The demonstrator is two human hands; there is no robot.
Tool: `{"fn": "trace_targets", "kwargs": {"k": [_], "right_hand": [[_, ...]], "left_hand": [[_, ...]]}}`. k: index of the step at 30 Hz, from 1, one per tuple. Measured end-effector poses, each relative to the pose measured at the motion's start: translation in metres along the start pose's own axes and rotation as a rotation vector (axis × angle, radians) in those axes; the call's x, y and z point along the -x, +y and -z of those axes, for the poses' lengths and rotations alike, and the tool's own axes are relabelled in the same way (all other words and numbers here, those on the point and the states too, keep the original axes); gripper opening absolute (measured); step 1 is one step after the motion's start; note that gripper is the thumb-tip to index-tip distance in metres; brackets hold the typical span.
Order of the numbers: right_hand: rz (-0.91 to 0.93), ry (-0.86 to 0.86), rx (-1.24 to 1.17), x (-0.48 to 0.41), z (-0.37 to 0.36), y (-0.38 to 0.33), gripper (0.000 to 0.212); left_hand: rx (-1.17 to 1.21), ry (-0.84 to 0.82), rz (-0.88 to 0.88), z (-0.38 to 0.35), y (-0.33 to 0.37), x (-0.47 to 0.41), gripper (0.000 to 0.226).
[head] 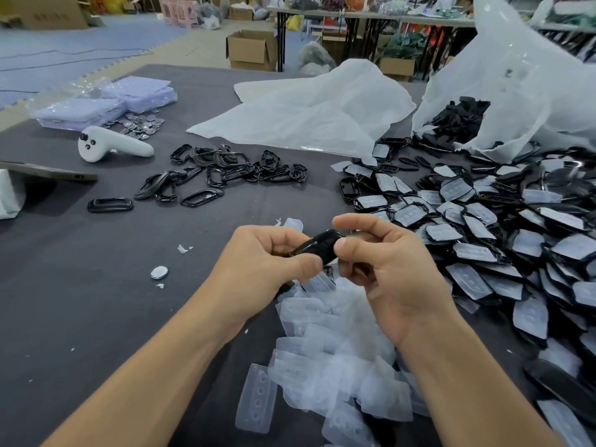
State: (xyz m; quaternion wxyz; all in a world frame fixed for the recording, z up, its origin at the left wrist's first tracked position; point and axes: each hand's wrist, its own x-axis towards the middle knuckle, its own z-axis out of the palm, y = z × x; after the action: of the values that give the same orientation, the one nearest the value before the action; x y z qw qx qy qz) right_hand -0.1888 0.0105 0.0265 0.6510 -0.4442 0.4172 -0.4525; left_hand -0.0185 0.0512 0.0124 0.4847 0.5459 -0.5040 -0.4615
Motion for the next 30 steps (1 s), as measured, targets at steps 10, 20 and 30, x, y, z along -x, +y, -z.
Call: {"fn": "trace_targets", "kwargs": {"k": [10,20,30], "right_hand": [[-0.018,-0.023,0.027,0.004,-0.012,0.006,0.009],[0.207,0.028,0.399,0.004,-0.004,0.007,0.031],[0.423,0.232,0.911,0.009,-0.004,0.009,0.01]], "left_hand": [[-0.534,0.419,-0.438,-0.003,-0.005,0.006,0.029],[-0.189,0.159,-0.125,-0.004,0.004,0.003,0.027],[-0.625,0.41,-0.279,-0.003,0.002,0.006,0.017]]}}
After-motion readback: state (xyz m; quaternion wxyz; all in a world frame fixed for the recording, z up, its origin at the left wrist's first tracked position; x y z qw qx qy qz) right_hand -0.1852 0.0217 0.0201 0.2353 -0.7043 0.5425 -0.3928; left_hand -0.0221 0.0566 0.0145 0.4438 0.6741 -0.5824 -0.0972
